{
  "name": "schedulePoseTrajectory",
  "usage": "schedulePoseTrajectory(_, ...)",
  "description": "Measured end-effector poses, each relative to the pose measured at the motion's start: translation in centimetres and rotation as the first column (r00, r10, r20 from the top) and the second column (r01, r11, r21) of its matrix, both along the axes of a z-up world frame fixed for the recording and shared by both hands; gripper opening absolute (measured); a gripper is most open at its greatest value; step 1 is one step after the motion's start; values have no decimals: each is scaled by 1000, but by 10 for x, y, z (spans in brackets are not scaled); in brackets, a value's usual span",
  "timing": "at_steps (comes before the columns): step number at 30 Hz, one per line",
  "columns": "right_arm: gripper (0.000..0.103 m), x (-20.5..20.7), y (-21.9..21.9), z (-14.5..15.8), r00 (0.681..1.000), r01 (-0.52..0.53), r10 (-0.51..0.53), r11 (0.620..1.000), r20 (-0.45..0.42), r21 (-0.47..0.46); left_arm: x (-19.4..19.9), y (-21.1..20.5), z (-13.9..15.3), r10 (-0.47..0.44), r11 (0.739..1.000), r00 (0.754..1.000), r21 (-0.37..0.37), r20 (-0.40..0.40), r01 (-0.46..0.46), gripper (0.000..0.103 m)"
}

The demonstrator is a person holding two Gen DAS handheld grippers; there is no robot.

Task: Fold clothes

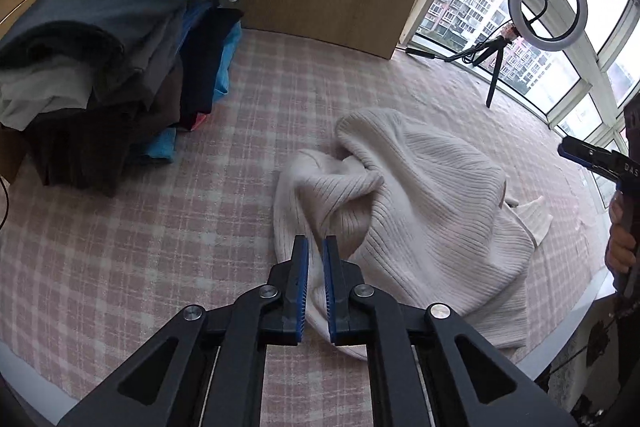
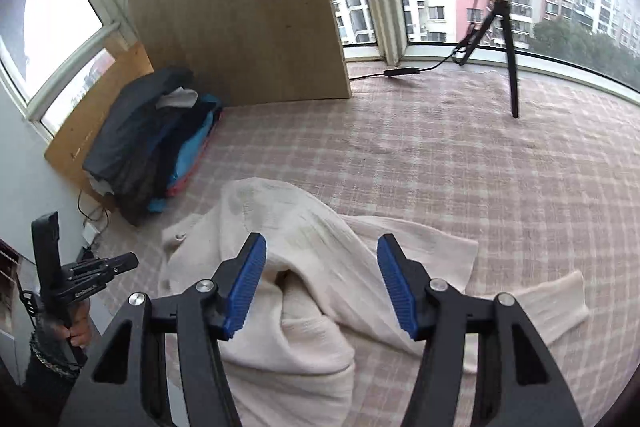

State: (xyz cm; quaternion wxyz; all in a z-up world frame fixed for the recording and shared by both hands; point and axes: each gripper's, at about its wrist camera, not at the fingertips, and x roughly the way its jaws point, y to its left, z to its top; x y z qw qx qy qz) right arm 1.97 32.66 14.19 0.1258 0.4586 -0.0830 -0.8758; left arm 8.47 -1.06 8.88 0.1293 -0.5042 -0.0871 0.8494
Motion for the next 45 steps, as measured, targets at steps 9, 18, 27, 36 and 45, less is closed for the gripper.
schedulePoseTrajectory(9, 60, -117, -87, -75, 929, -340, 332, 940, 163, 25, -10, 11, -21, 34, 998, 999, -52, 14, -33, 26)
schedulePoseTrajectory(18, 18, -134, -119, -113, 819, -496, 503, 863, 275, -101, -34, -3, -42, 71, 997, 995, -2, 69, -71, 12)
schedulePoseTrajectory(27, 8, -36, 37, 8, 951, -299, 308, 939, 31, -170, -29, 7, -6, -8, 1000, 1000, -16, 22, 8, 3)
schedulePoseTrajectory(36, 10, 70, 106, -46, 962, -176, 159, 983, 223, 58, -21, 42, 12, -189, 978, 982, -86, 9, 189, 9)
schedulePoseTrajectory(45, 46, 49, 94, -31, 977, -190, 192, 981, 94, -29, -78, 77, 5, -441, 870, 897, -260, -32, 418, 39)
